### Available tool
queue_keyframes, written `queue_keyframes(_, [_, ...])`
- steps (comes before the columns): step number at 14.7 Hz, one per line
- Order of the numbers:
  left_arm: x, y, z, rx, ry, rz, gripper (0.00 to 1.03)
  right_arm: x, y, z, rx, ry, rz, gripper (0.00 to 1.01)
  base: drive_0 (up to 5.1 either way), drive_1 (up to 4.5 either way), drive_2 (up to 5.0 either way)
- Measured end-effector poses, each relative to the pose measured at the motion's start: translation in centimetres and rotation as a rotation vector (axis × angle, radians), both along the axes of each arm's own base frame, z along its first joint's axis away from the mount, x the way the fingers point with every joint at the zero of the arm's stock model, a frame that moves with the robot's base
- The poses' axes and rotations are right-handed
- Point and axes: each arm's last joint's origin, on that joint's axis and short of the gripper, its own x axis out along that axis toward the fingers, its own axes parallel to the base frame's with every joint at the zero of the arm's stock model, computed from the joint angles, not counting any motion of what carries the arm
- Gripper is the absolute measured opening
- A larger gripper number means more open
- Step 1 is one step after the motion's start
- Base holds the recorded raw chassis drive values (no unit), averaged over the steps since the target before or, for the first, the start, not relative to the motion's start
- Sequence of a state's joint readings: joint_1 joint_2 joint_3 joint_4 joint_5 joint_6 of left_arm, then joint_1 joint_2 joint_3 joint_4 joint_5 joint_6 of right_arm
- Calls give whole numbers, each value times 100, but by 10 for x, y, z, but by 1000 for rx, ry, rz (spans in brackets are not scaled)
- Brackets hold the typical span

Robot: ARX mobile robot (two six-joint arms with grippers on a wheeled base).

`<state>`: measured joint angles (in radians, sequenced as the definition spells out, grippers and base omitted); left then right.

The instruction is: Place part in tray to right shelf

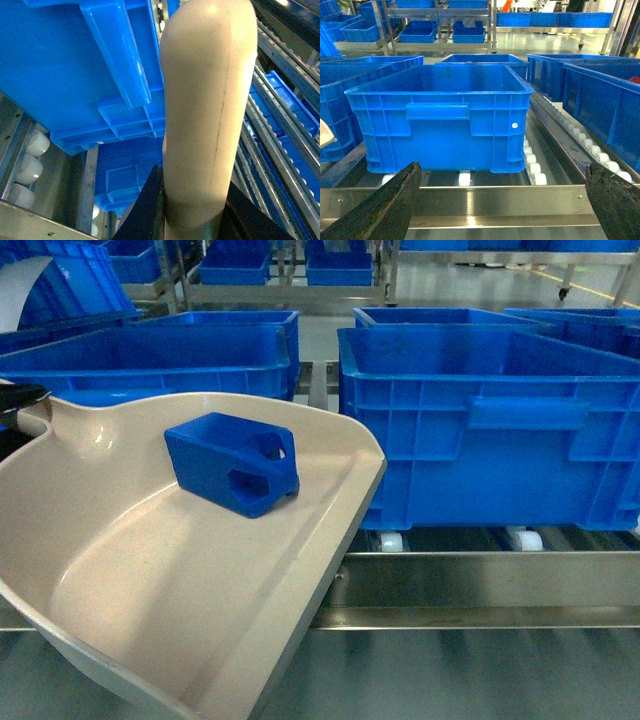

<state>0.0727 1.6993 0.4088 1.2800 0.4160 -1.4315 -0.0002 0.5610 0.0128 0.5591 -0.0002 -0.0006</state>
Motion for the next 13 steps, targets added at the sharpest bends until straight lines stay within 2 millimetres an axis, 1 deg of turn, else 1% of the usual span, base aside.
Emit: queue_keyframes(13, [0, 0, 0, 0, 0, 0, 18, 0, 0, 0, 0, 0, 0, 98, 0, 0, 0])
